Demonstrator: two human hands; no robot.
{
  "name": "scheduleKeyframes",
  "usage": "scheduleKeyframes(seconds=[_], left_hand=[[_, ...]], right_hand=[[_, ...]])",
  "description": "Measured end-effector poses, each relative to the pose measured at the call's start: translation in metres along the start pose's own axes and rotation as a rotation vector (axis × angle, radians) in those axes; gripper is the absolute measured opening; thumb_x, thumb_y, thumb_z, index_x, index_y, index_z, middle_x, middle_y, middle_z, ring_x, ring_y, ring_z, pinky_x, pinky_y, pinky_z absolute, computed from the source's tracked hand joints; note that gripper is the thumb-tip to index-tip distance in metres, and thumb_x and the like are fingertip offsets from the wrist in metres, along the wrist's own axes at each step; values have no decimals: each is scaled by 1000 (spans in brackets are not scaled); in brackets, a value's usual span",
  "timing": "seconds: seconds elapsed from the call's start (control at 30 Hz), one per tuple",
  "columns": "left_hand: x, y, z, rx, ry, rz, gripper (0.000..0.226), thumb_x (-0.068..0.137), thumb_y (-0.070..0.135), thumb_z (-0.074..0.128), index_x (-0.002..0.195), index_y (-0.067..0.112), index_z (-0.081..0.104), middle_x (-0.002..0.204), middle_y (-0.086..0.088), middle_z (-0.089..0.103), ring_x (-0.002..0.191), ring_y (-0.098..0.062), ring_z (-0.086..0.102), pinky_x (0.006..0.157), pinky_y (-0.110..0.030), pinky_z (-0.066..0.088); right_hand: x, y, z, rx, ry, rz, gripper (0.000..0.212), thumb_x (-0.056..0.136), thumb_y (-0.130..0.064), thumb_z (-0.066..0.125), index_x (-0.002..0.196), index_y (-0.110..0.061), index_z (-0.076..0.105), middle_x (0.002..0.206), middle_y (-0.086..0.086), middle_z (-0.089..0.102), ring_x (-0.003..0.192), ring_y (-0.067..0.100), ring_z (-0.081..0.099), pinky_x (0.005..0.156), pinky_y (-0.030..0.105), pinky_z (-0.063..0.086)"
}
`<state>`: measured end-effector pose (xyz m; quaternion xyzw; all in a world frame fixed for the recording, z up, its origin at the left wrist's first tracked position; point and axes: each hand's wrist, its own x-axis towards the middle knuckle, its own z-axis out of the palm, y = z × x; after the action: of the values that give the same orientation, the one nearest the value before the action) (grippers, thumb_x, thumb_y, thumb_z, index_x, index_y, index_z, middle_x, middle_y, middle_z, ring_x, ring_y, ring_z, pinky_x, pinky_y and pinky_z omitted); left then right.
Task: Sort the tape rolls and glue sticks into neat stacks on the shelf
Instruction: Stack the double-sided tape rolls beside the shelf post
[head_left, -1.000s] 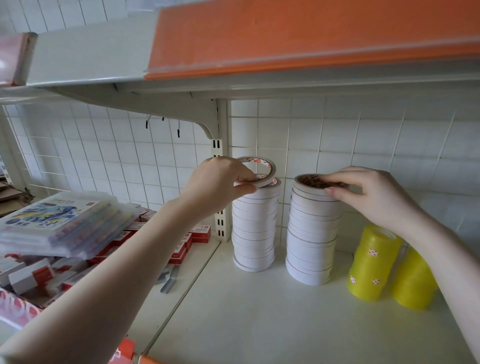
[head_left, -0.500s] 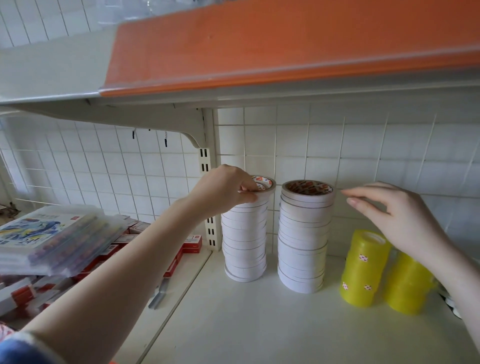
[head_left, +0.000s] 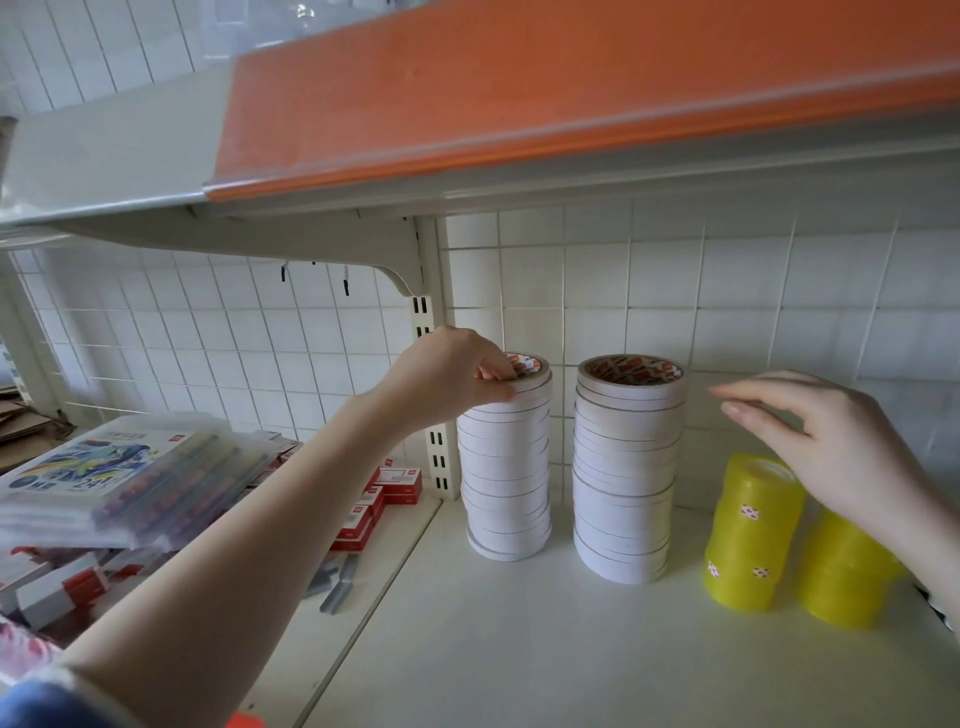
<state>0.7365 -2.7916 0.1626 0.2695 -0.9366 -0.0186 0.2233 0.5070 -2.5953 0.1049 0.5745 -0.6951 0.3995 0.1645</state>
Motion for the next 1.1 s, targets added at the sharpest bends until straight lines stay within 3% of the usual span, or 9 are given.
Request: scheduleKeyframes(seconds=[0.5,0.7,1.1], left_hand=[[7,4,-1,-26,-25,3,18,81,30,69,98,24,72,78,13,60,81,-9,58,79,-29,51],[8,6,-3,-52,-63,-14,18,83,26,68,100,20,71,77,14,57,83,-10,57,79,-25,49],[0,8,-1,-26,-15,-16,27,81,29,67,108,27,68,93,11,64,91,-10,58,83,-32,50]], right_hand=[[-9,9,2,-10,12,34,18,83,-10,66,98,-16,73,92,-5,66,89,20,61,77,5,35],[-11,9,4,-101,16,47,16,82,-12,68,97,-13,73,94,0,66,90,26,61,76,30,42],[-16,12,7,-327,51,66,14,80,-16,72,92,-9,73,92,11,69,85,35,62,72,37,46]])
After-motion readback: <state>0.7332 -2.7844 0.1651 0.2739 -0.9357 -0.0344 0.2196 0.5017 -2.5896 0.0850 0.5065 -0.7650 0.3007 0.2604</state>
